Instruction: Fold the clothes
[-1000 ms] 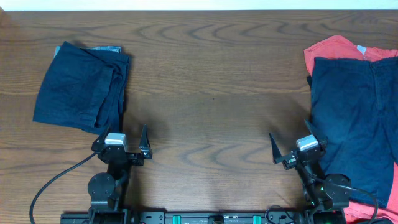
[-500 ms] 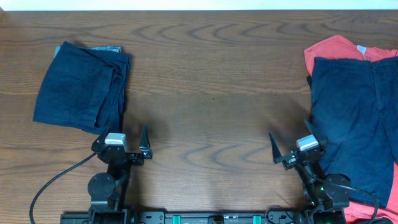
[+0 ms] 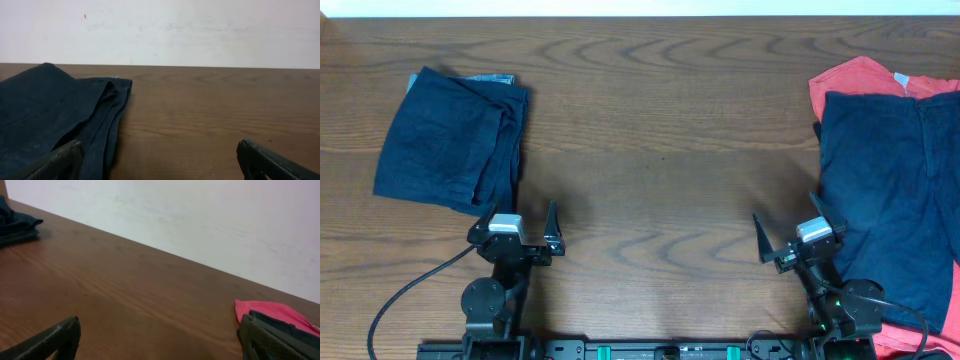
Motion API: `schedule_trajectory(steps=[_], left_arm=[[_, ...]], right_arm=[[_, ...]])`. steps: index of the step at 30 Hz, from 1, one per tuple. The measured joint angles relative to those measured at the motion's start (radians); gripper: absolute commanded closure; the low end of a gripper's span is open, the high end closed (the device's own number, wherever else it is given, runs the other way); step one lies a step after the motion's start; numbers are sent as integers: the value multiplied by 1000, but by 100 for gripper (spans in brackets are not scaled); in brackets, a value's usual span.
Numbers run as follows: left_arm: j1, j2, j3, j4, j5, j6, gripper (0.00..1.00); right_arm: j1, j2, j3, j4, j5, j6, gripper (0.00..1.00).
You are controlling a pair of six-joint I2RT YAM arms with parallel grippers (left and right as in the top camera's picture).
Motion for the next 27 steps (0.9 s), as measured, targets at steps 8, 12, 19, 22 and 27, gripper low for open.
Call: schedule_trajectory(steps=[8,12,19,22,27], left_arm=[[0,0,0,0,0,0,2],[0,0,0,0,0,0,2],[0,0,0,0,0,0,2],[0,0,0,0,0,0,2],[0,0,0,0,0,0,2]], right_arm=[[0,0,0,0,0,0,1],[0,0,0,0,0,0,1],[0,0,0,5,0,0,1],[0,0,0,9,-5,0,1],[0,1,0,1,-23,3,1]])
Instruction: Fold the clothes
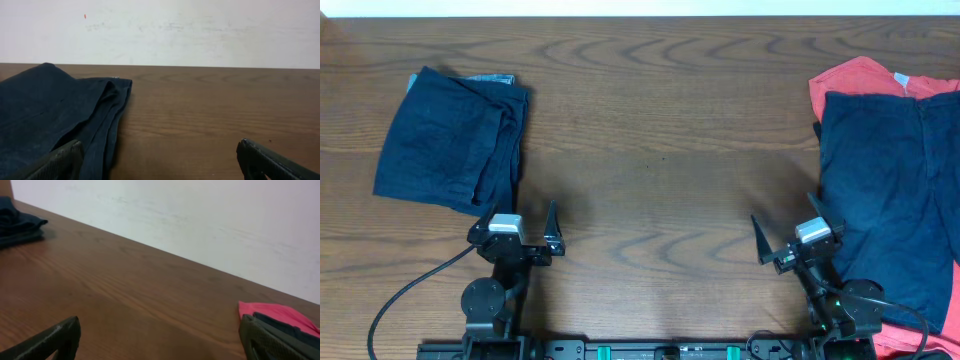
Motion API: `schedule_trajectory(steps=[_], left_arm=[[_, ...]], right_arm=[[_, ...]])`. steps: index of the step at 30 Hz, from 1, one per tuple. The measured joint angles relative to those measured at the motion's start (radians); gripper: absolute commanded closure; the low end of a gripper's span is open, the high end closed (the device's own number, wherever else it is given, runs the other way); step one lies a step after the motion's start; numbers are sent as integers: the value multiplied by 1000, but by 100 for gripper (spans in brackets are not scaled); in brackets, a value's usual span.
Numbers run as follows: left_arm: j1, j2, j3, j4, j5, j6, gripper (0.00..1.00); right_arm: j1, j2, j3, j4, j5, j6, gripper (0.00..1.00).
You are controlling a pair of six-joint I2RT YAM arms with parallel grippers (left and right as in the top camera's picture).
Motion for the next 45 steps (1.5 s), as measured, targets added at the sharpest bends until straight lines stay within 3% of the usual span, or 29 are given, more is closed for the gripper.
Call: schedule_trajectory(steps=[7,13,20,27,35,40,45], left_arm=[[0,0,0,8,47,-8,2],[0,1,40,-34,145,-66,2],[0,139,373,-337,180,-121,2],[0,555,771,-646,185,-134,2],[0,1035,1221,-997,185,-134,2],[0,1151,1336,-1045,217,-134,2],[0,1188,1339,-1073,280,-134,2]], right_arm=[[0,0,0,27,-87,32,1],[0,2,37,9,-156,164,1],[0,132,312,-224,-174,233,1],[0,557,610,-457,-172,248,1],[-58,1189,1072,-858,-132,197,1],[-77,1453,1328,-983,-126,154,1],[-105,1605,1460,-920,-19,196,4]])
